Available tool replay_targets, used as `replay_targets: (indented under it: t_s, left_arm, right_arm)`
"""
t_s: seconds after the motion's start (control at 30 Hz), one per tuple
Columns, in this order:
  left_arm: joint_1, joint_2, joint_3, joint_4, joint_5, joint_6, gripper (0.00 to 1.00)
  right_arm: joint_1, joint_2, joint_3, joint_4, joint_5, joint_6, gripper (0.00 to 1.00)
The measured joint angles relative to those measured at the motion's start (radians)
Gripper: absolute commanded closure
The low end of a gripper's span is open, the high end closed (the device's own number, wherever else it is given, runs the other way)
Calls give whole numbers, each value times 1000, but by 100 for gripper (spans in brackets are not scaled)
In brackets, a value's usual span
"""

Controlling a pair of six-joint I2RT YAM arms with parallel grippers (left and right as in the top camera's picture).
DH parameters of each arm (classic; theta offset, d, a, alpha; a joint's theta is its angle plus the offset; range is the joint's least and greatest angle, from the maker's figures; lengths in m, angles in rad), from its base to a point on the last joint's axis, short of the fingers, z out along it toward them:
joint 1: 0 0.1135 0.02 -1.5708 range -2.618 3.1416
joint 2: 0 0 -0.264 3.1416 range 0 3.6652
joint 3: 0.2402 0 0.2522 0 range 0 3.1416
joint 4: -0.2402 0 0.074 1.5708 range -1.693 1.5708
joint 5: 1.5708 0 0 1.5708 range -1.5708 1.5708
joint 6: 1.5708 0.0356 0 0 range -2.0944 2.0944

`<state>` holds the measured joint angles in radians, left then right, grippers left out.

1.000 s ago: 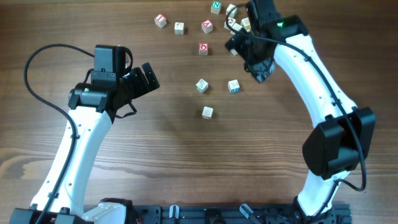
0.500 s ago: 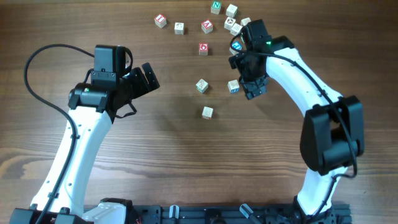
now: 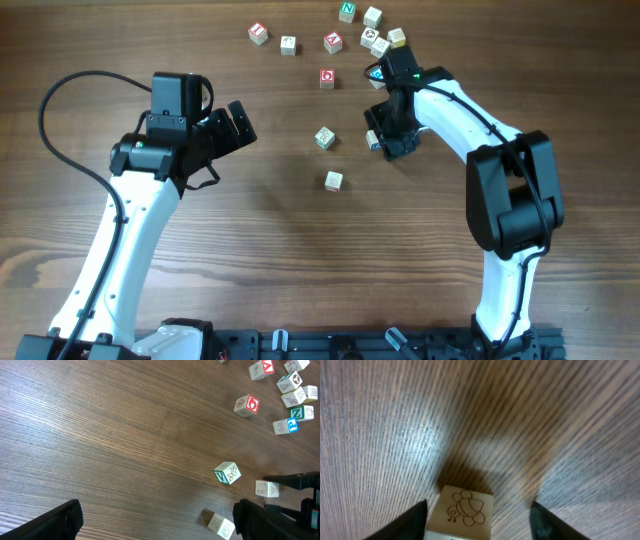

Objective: Form a circle

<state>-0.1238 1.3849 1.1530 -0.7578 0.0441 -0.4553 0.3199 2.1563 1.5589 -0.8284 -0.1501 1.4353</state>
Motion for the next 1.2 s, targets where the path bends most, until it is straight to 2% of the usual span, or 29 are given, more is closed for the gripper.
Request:
replay_targets:
  t_s: [0.2,0.47,0.57,0.87,1.03,1.2]
  left_arm:
    - [0,0,0,0,0,0,0]
    - [0,0,0,0,0,0,0]
    - [0,0,0,0,0,0,0]
    - [0,0,0,0,0,0,0]
    - [0,0,0,0,0,0,0]
    - [0,0,0,0,0,0,0]
  right_arm:
    - [-1,0,0,0,21,-15,56]
    - [-1,0,0,8,21,-19,64]
    - [-1,0,0,38,20,-60,64]
    - [-1,0,1,23,20,-335,63]
    - [-1,0,1,21,-8,-362,65]
    - [7,0,1,21,-63,-321,64]
